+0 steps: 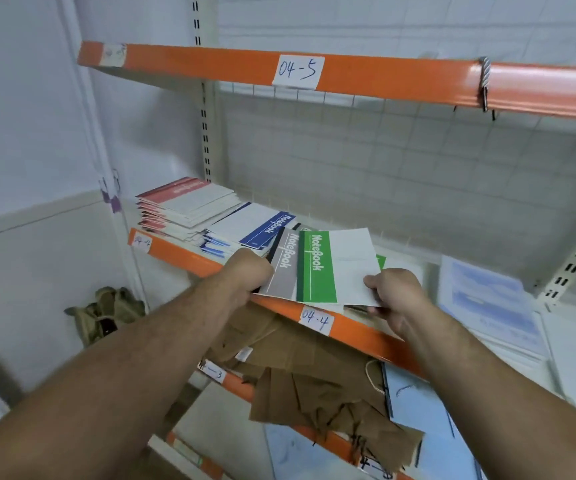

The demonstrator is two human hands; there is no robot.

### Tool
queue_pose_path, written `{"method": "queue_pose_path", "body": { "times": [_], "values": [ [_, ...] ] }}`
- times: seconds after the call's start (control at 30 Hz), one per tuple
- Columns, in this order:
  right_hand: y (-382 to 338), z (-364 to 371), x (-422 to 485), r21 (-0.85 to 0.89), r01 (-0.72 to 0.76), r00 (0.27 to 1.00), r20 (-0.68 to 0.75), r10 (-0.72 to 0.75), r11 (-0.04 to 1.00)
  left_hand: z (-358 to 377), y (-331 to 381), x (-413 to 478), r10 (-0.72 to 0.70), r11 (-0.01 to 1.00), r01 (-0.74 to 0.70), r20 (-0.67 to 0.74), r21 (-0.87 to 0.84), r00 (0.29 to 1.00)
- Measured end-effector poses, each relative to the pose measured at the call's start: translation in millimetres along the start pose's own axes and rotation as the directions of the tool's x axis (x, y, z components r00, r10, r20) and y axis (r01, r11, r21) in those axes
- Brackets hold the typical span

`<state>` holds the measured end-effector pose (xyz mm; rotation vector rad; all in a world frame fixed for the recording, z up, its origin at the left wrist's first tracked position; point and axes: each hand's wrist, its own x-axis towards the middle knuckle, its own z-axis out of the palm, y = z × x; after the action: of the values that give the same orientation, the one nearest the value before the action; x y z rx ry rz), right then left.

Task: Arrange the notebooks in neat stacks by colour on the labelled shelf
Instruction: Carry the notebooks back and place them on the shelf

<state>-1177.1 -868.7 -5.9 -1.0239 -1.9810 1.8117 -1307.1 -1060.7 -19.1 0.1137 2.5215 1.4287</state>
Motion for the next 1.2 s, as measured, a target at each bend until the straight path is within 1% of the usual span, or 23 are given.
{"method": "queue_pose_path", "body": {
  "times": [0.03, 0.07, 0.2, 0.37, 0.5, 0.57, 0.67, 0.77, 0.9, 1.07, 1.2],
  "values": [
    [-2.9, 0.1, 4.7, -0.005, 0.002, 1.000, -0.018, -0.002, 1.000, 3.1, 3.0, 7.8, 0.001, 0.999, -0.001, 0.010, -0.039, 1.000],
    [-5.7, 0.3, 10.4, -0.004, 0.004, 0.999, -0.034, -0.005, 1.000, 5.4, 6.3, 16.2, 0.004, 0.999, -0.004, 0.020, -0.040, 1.000],
    [-16.7, 2.0, 35.9, 0.003, 0.010, 0.997, -0.071, -0.010, 1.000, 13.1, 18.8, 45.7, 0.031, 0.999, -0.031, 0.017, 0.014, 0.999],
    [-22.6, 5.8, 60.8, 0.028, 0.008, 0.996, -0.084, -0.006, 1.000, 20.0, 29.7, 73.9, 0.042, 0.996, -0.039, -0.039, 0.083, 0.998],
    [-23.2, 7.4, 71.8, 0.037, -0.005, 0.995, -0.103, 0.009, 0.999, 23.5, 32.4, 91.2, 0.080, 0.983, -0.070, -0.052, 0.169, 0.995],
    [-24.2, 8.2, 73.5, 0.045, -0.011, 0.993, -0.118, 0.016, 0.999, 25.1, 33.7, 94.8, 0.117, 0.963, -0.104, -0.040, 0.249, 0.992],
    [-25.4, 10.4, 74.1, 0.055, -0.011, 0.989, -0.147, 0.019, 0.998, 24.4, 35.7, 100.6, 0.198, 0.900, -0.179, -0.005, 0.397, 0.980],
    [-25.3, 13.0, 75.0, 0.064, -0.023, 0.982, -0.183, 0.034, 0.998, 23.0, 38.7, 104.9, 0.249, 0.840, -0.230, 0.027, 0.492, 0.968],
    [-24.8, 17.2, 74.8, 0.085, -0.032, 0.970, -0.236, 0.051, 0.996, 20.9, 43.3, 108.6, 0.317, 0.754, -0.312, 0.095, 0.578, 0.944],
    [-20.4, 21.2, 67.5, 0.109, -0.034, 0.958, -0.281, 0.063, 0.993, 19.6, 41.5, 113.1, 0.353, 0.635, -0.406, 0.220, 0.657, 0.909],
    [-19.0, 21.7, 62.1, 0.111, -0.037, 0.949, -0.307, 0.069, 0.993, 17.5, 43.6, 113.3, 0.377, 0.529, -0.451, 0.278, 0.719, 0.884]
  ]
}}
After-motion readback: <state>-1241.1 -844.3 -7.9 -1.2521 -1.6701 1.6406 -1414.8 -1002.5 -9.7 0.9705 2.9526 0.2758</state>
